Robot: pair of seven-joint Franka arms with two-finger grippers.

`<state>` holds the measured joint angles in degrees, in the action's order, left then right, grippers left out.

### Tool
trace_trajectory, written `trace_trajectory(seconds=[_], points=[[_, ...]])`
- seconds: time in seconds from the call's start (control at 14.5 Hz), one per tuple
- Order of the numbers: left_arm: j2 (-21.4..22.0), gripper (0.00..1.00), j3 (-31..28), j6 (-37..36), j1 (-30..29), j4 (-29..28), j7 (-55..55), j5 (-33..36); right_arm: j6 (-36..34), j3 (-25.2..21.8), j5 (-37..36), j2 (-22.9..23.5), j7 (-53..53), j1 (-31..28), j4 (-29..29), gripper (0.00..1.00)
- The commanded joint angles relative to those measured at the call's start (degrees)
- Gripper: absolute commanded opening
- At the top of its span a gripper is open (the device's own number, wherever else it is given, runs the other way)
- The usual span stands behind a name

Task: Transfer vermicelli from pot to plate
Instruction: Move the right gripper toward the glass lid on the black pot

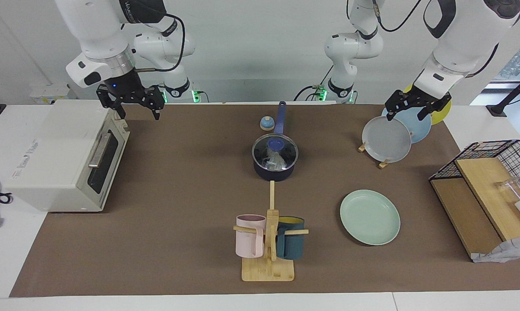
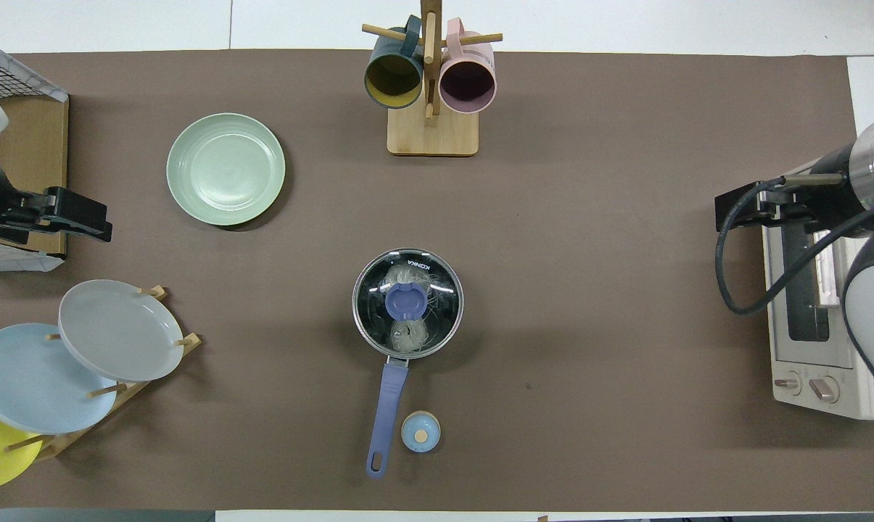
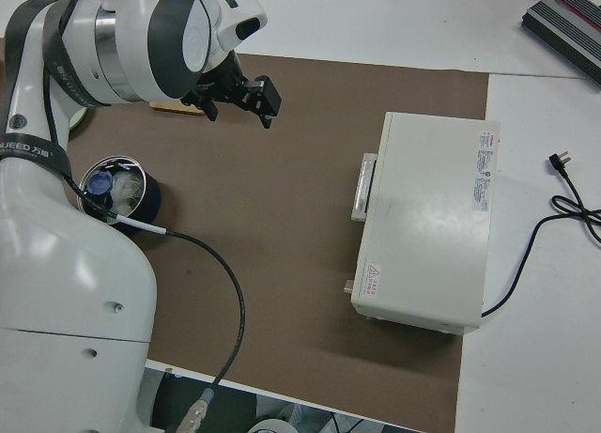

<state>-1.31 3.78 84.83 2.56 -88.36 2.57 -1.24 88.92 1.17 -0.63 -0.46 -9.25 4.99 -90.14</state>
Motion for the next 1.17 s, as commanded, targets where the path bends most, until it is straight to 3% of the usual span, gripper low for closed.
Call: trace_trajectory(seconds=[0.0, 0.48, 0.62, 0.83, 1.1], points=[[1.7, 1.0, 0.3, 1.1, -0.5, -2.2, 0.2, 0.7, 1.5, 1.2, -0.4, -0.5, 1.6, -1.5, -1.1, 1.0], [1.7, 1.0, 0.3, 1.1, -0.5, -2.2, 0.2, 0.7, 1.9, 1.2, 0.7, -0.9, 0.8, -1.0, -1.6, 1.0], [1.7, 1.0, 0.3, 1.1, -0.5, -2.2, 0.2, 0.7, 3.0, 1.3, 2.2, -1.8, -4.0, 0.7, -3.9, 1.0], [1.7, 1.0, 0.3, 1.1, -0.5, -2.2, 0.2, 0.7, 5.1, 1.3, 4.1, 0.7, -15.4, 9.5, -3.1, 1.0], [1.7, 1.0, 0.3, 1.1, -0.5, -2.2, 0.2, 0.7, 13.2, 1.3, 3.2, 10.5, -31.5, 23.9, 1.6, 1.0]])
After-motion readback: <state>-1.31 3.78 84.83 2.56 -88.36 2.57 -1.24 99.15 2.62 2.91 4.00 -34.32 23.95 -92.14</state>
